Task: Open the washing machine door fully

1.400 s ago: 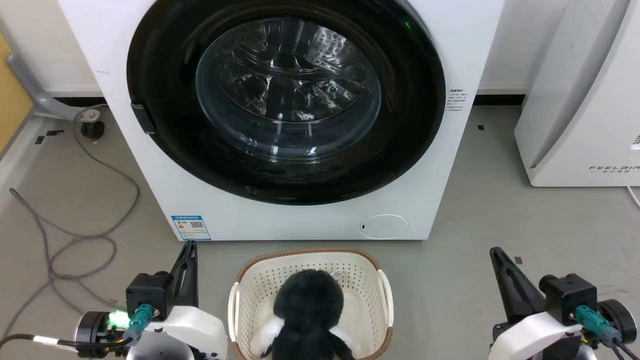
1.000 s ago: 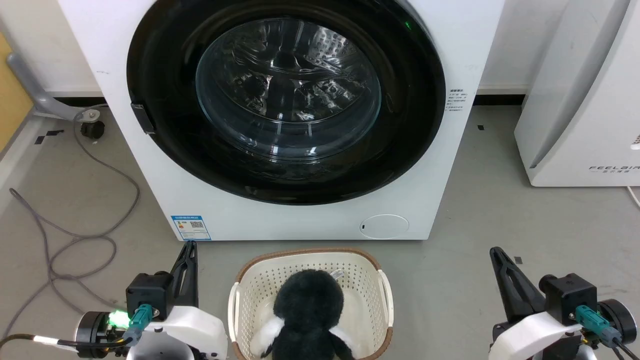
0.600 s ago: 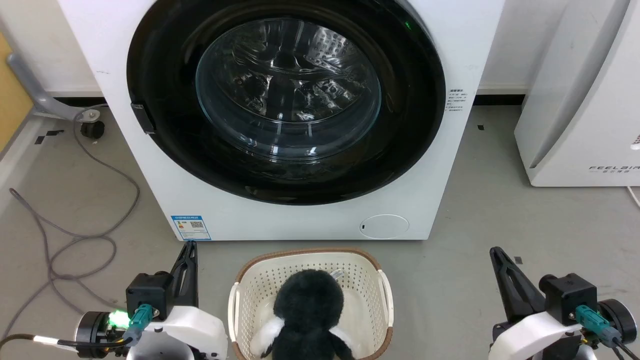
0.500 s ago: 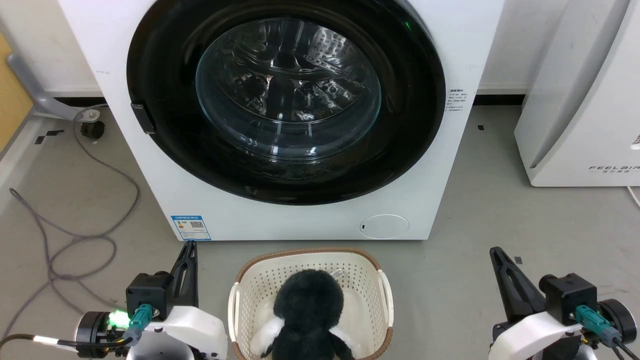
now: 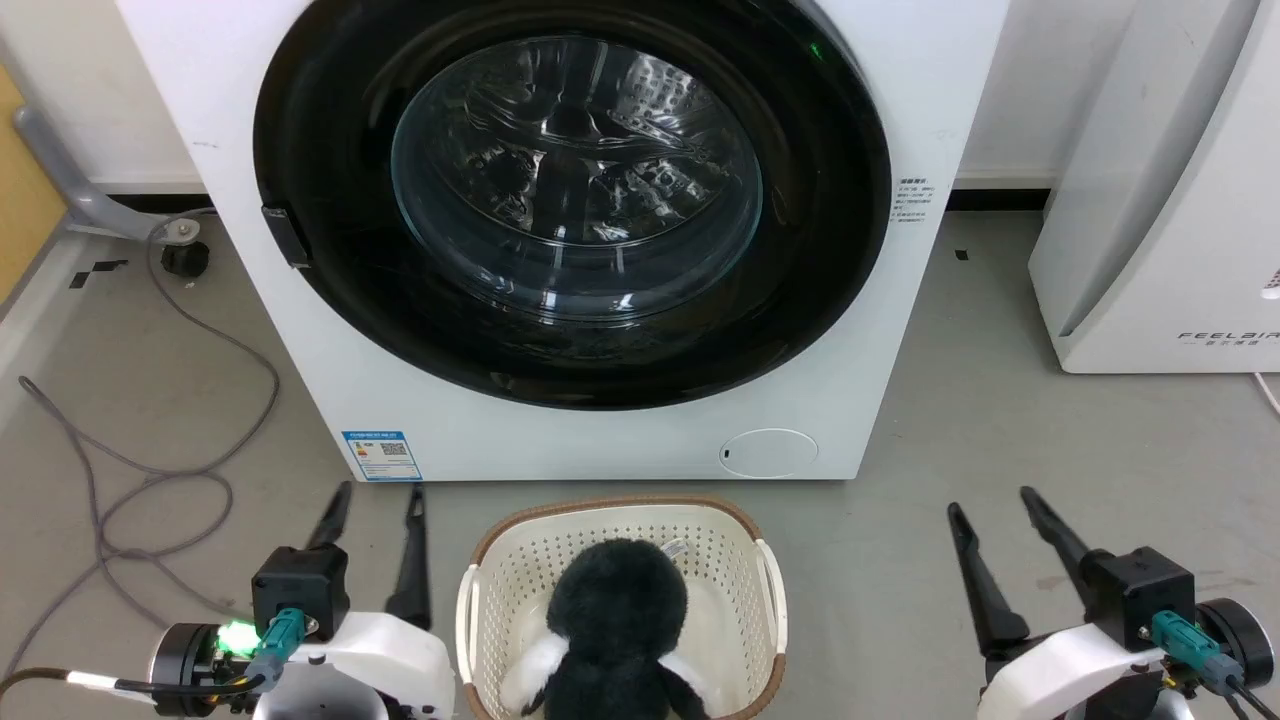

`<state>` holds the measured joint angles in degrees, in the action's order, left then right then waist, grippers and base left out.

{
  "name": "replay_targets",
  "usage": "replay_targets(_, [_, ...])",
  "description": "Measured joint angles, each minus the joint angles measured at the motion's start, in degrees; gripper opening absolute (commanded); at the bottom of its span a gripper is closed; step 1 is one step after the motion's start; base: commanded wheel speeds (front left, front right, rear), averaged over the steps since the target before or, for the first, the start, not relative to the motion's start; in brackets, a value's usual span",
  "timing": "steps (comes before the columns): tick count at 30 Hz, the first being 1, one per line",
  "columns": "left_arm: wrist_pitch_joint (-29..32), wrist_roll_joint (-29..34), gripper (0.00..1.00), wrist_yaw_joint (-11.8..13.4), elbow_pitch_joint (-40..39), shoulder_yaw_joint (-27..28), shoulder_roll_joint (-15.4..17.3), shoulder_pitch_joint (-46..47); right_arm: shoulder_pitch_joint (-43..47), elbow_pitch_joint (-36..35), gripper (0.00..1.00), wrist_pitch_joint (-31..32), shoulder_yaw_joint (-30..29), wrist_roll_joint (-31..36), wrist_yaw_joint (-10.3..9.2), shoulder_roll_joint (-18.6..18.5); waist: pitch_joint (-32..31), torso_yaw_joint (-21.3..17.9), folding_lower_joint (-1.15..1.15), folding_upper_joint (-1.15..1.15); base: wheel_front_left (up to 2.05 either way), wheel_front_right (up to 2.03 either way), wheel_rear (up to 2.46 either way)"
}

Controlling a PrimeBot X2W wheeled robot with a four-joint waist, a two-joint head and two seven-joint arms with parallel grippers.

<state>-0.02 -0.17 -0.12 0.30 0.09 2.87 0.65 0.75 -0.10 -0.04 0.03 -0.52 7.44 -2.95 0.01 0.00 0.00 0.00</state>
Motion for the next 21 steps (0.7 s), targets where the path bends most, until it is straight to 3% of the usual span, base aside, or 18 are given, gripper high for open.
replay_targets(13, [-1.3, -0.2, 1.00, 1.3, -0.1, -0.3, 0.0, 0.0, 0.0, -0.6, 1.00, -1.2, -0.9, -2.4, 0.00, 0.0, 0.2, 0.0, 0.00, 0.00, 0.00, 0.00, 0.00])
replay_targets(14, [-1.5, -0.4, 1.00, 1.5, -0.1, -0.3, 0.0, 0.0, 0.0, -0.6, 0.70, -1.4, -0.9, -3.1, 0.00, 0.0, 0.2, 0.0, 0.00, 0.00, 0.00, 0.00, 0.00])
replay_targets(15, [-1.6, -0.5, 1.00, 1.5, -0.1, -0.3, 0.0, 0.0, 0.0, -0.7, 0.24, -1.6, -0.9, -3.6, 0.00, 0.0, 0.2, 0.0, 0.00, 0.00, 0.00, 0.00, 0.00])
replay_targets(16, [-1.6, -0.5, 1.00, 1.5, -0.1, -0.3, 0.0, 0.0, 0.0, -0.8, 0.00, -1.7, -0.8, -4.1, 0.00, 0.0, 0.2, 0.0, 0.00, 0.00, 0.00, 0.00, 0.00])
replay_targets(21, [-2.3, -0.7, 1.00, 2.0, -0.2, -0.4, 0.0, 0.0, -0.1, -1.3, 0.00, -2.3, -0.8, -6.2, 0.00, 0.0, 0.3, 0.0, 0.00, 0.00, 0.00, 0.00, 0.00])
